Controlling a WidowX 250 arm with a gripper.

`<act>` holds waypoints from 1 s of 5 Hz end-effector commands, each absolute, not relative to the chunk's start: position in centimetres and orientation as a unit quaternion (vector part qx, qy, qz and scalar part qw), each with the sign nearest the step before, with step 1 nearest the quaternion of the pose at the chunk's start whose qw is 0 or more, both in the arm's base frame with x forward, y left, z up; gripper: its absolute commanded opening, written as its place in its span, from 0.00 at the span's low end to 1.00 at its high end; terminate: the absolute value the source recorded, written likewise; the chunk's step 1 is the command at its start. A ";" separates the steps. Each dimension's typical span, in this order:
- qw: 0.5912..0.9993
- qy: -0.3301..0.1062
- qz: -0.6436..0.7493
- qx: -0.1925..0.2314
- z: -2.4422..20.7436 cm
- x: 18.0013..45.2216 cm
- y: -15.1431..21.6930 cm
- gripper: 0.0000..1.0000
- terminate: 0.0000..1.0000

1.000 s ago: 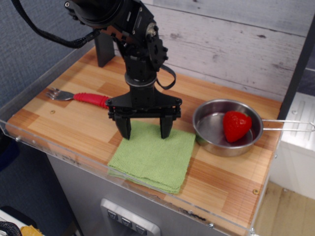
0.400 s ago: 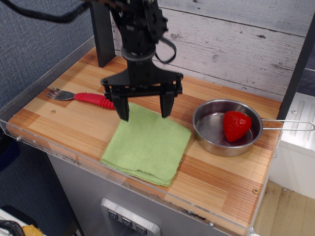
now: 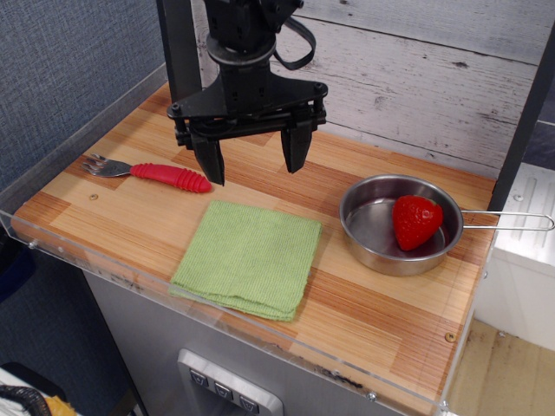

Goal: Move the green cloth on edge of the table.

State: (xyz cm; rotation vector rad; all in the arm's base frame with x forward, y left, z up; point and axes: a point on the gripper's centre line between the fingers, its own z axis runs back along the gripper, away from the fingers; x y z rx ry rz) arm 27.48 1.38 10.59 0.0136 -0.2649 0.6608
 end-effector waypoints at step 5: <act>0.929 -0.173 0.326 0.005 13.8 28.0 0.9 1.00 1.00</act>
